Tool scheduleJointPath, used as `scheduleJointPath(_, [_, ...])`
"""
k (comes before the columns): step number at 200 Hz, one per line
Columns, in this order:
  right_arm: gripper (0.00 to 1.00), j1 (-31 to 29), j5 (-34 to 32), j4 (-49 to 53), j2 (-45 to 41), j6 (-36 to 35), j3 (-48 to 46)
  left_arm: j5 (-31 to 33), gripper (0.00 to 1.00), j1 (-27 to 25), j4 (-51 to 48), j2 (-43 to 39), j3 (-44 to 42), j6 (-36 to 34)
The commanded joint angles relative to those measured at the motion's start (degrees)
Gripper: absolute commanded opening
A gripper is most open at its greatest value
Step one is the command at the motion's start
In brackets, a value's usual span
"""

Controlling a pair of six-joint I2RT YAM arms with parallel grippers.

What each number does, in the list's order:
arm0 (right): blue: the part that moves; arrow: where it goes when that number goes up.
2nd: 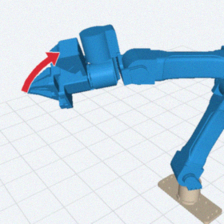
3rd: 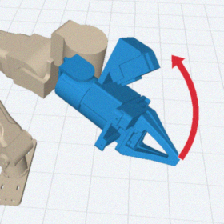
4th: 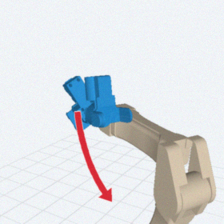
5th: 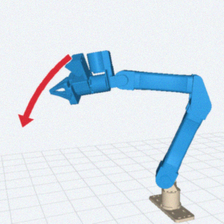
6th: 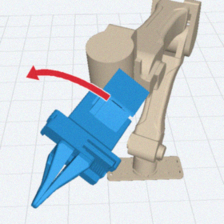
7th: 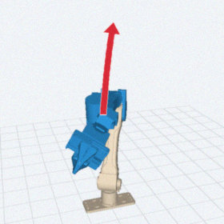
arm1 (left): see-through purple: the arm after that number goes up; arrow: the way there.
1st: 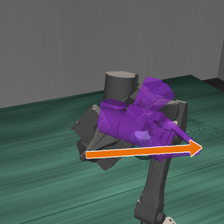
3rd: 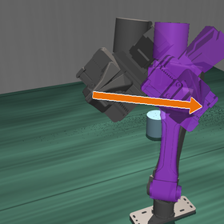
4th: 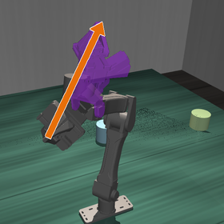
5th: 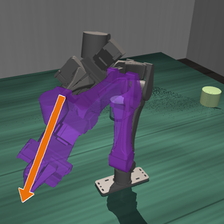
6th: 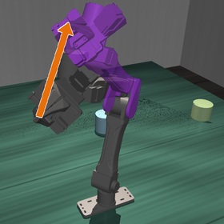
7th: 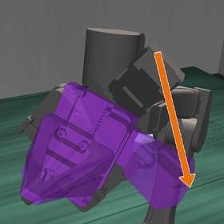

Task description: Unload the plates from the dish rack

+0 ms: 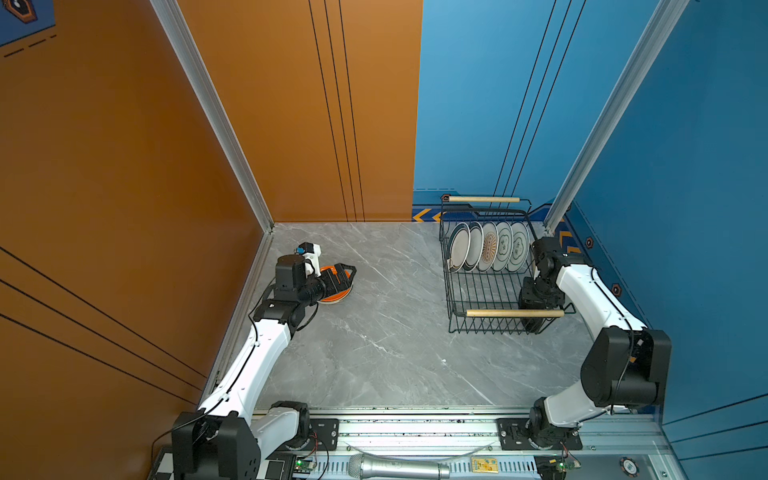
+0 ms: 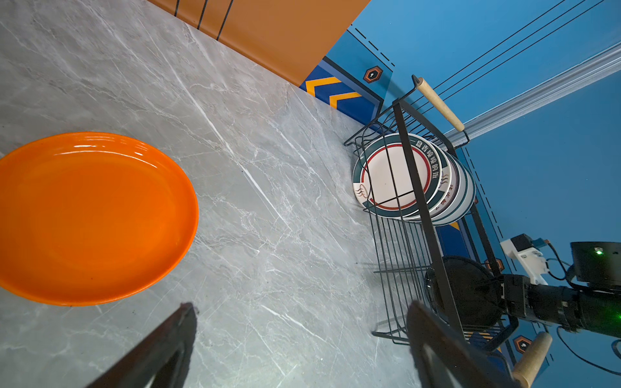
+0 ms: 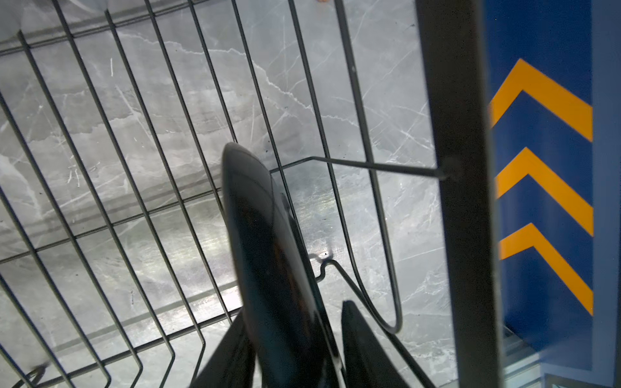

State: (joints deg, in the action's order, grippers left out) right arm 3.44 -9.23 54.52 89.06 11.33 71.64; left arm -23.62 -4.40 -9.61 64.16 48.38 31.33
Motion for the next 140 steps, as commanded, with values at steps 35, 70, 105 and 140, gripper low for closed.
scheduleJointPath(35, [0.39,0.1,-1.5,-0.8,0.7,-0.5,-1.6,-0.9,0.98,1.2,-0.7,1.3,0.4,0.3])
scheduleJointPath(70, [0.31,-0.4,-2.5,-1.0,1.5,-0.6,-1.5,-1.0,0.98,1.8,-0.3,0.4,-0.1,0.3])
scheduleJointPath(105, [0.25,-0.8,-3.5,-0.9,1.1,-0.6,-1.8,0.1,0.98,1.9,-0.7,0.5,0.3,1.0])
scheduleJointPath(140, [0.16,-1.3,-3.9,-1.0,1.0,-0.7,-2.4,2.1,0.98,1.2,-0.7,0.7,0.6,2.2])
